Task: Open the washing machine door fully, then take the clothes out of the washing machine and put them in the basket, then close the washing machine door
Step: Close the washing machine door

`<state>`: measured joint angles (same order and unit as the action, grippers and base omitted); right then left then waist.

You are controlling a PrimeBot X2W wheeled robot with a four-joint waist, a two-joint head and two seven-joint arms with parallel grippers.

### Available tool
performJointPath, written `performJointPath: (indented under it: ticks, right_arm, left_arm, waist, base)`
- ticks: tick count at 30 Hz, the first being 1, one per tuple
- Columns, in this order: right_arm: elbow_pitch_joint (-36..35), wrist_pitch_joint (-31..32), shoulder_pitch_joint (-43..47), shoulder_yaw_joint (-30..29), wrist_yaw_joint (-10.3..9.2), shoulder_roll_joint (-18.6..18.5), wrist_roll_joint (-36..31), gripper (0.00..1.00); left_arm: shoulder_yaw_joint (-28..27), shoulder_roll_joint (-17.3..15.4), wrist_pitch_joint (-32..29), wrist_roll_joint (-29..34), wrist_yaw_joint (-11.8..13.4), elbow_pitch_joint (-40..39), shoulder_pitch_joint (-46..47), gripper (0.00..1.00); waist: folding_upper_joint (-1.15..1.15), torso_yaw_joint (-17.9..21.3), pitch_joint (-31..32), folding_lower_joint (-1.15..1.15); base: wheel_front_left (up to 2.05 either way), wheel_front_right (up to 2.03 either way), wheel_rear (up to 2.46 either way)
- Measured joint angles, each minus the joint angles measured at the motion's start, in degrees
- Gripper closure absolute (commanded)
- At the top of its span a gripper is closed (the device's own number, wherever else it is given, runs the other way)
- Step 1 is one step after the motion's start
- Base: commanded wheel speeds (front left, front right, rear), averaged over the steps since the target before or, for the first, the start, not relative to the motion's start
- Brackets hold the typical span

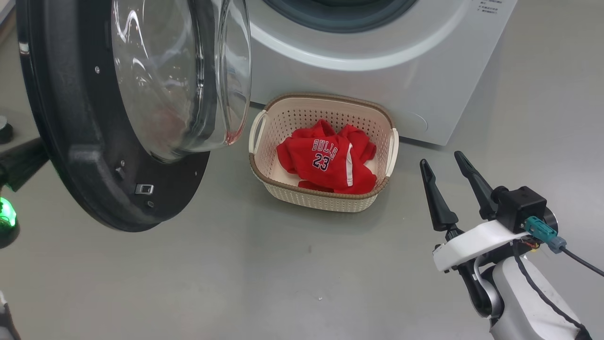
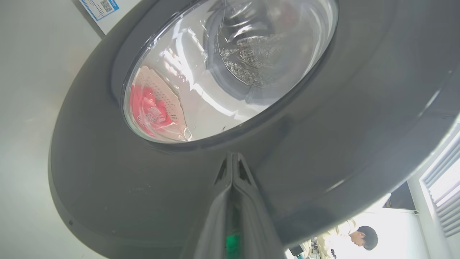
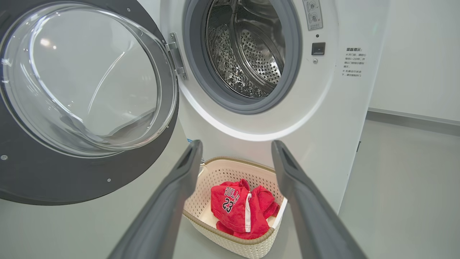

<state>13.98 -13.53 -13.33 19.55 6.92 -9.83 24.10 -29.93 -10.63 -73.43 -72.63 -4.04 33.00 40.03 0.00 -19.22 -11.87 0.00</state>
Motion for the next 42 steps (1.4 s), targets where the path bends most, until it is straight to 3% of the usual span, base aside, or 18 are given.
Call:
performJointPath:
  ticks: [5,16,22,27,34,42]
  right_arm:
    - [0.74,-0.42,1.31,-0.62,-0.01,-0.02,0.25,0.0]
    - [0.93,-0.46,1.85,-1.37,-0.02,0.23,0.53,0.0]
    - [0.96,-0.48,2.08,-1.4,-0.03,0.74,0.59,0.0]
    - [1.14,-0.48,2.14,-1.27,-0.03,0.79,0.59,0.0]
    - [1.35,-0.49,2.35,-1.27,-0.02,1.15,1.12,0.0]
    - [1.4,-0.49,2.44,-1.51,-0.02,1.25,1.12,0.0]
  left_arm:
    - [-0.09,-2.07,9.43,7.25,-1.85,-4.67,-1.69,1.0]
    - [1.07,-6.73,27.07,20.35,-3.14,-14.17,-10.0,1.0]
    - [6.59,-9.16,37.22,25.66,-3.14,-22.76,-15.96,1.0]
    - [14.36,-11.37,45.8,30.5,-3.14,-29.31,-22.22,1.0]
    - [19.18,-11.84,60.5,38.95,-3.14,-33.14,-29.36,1.0]
    - [22.5,-9.39,73.61,44.65,-3.14,-32.65,-34.98,1.0]
  waist:
    - [0.0,-0.52,0.7,0.0]
    - [0.0,-2.37,2.46,0.0]
    - [0.0,-3.15,3.04,0.0]
    - [0.0,-3.44,3.37,0.0]
    - [0.0,-3.76,3.72,0.0]
    - [0.0,-4.33,4.36,0.0]
  base:
    - [0.0,0.0,0.0]
    - [0.0,0.0,0.0]
    - [0.0,0.0,0.0]
    - [0.0,0.0,0.0]
    - [0.0,0.0,0.0]
    - [0.0,0.0,0.0]
